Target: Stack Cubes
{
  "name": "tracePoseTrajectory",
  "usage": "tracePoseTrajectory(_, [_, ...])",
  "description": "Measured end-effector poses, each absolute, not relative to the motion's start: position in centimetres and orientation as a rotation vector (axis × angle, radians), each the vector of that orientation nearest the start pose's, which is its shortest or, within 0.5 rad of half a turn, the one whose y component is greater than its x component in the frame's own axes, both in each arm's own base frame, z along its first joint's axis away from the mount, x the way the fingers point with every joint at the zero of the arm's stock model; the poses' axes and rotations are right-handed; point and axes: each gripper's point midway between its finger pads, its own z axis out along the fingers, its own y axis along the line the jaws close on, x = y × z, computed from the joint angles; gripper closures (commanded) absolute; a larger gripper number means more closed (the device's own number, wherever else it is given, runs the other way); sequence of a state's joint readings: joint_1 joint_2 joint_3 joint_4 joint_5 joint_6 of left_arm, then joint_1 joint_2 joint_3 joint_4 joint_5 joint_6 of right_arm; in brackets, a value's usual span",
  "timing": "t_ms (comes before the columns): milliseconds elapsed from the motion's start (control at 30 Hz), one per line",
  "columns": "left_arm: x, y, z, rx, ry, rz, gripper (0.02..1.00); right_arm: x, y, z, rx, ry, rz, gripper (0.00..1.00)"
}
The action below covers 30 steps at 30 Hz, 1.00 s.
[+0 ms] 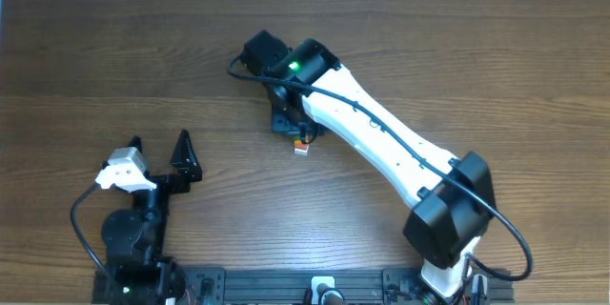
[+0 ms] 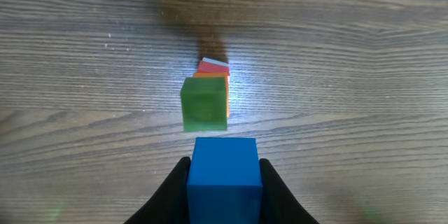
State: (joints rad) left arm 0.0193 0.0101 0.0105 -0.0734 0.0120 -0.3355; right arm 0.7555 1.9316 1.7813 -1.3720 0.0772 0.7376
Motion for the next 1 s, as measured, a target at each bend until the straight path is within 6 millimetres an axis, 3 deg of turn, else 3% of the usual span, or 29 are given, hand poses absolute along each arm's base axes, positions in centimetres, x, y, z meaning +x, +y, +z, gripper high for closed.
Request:
tracePoseTrajectory(267, [24.6,0.3,15.8,-0.282,1.625,-0.251,0.018,28.5,25.3,12.5,-0.027,3.076,-0.044,0.967])
tracePoseTrajectory(1000, [24.6,0.3,15.8,-0.282,1.625,-0.251,0.018,29.1,26.0,11.9,-0.026,3.065,-0.021,0.969])
